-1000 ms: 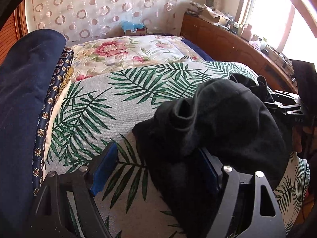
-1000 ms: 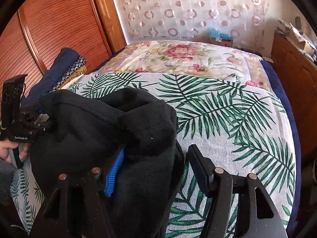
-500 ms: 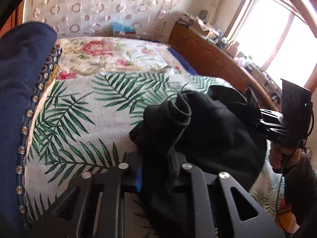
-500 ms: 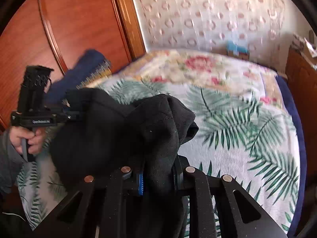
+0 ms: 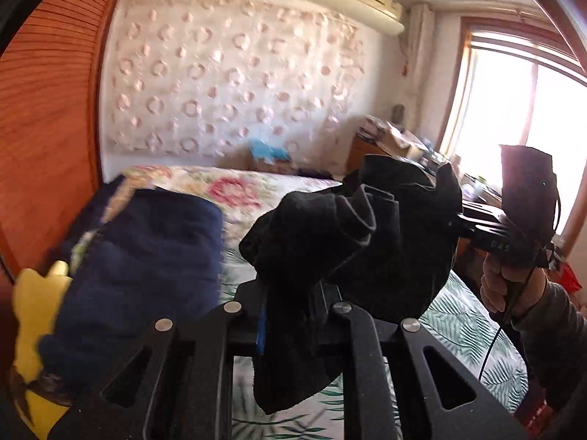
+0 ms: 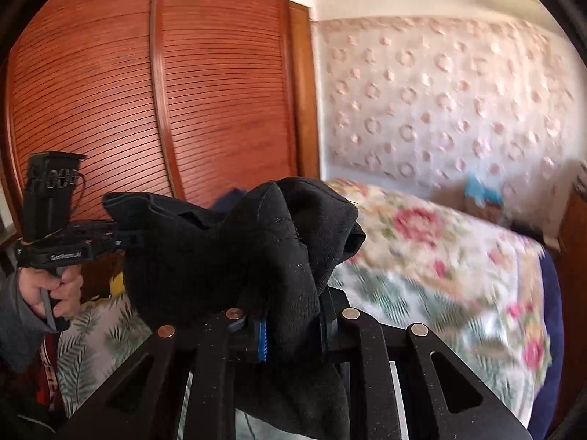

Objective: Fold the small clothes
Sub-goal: 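Carry the folded shirt with both grippers onto the navy blanket stack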

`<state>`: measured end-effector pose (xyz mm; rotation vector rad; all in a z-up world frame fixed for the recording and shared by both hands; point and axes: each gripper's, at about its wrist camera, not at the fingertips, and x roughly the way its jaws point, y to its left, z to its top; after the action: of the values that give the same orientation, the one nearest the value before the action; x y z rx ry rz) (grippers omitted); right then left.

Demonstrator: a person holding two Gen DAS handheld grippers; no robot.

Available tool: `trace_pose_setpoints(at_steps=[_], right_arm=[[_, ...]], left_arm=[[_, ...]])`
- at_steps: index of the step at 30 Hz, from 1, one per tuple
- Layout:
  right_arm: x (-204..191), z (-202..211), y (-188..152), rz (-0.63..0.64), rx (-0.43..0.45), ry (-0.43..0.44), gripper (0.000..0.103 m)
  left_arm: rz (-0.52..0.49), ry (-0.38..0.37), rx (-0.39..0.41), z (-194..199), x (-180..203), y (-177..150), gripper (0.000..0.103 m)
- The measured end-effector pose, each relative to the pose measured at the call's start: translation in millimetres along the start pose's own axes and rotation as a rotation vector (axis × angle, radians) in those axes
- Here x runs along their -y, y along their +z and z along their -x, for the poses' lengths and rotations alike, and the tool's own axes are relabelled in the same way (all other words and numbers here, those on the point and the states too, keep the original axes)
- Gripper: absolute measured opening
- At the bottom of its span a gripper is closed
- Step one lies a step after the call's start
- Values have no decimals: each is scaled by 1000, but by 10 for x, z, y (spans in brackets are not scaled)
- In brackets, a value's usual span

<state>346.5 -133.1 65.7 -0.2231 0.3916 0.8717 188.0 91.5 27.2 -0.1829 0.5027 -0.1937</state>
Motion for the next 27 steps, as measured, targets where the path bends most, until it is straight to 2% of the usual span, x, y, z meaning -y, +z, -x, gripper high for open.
trace_pose_setpoints(at_steps=[4,9,13,16,18,21,23,25,27], right_arm=[[-160,-557,430,70,-1,35,19],[-496,-1328,877,180,-30,74,19],[-716,-1906,1066,218,-59,104,19],[-781,-2312,1094,209,-103,85,22],[-750,-2475,1119,169,-143,70,34],[-661,-2462,1167,131,-116,12,41],[-606,-2413,1131,116,-104,19,42],[-569,-2356,1041,107,-114,32,42],[-571,-2313,956,92,-116,26,42]], left_arm=[[47,95,50,255,-330,-7,17],[142,179,66,419,-660,-230,17],[217,226,31,452,-879,-493,17],[254,271,-11,344,-977,-607,17],[286,274,-40,343,-1066,-677,17],[291,312,-48,334,-1065,-672,21],[291,321,-38,362,-1068,-655,29],[285,329,-19,371,-1075,-615,48],[264,337,-6,414,-1059,-593,49]])
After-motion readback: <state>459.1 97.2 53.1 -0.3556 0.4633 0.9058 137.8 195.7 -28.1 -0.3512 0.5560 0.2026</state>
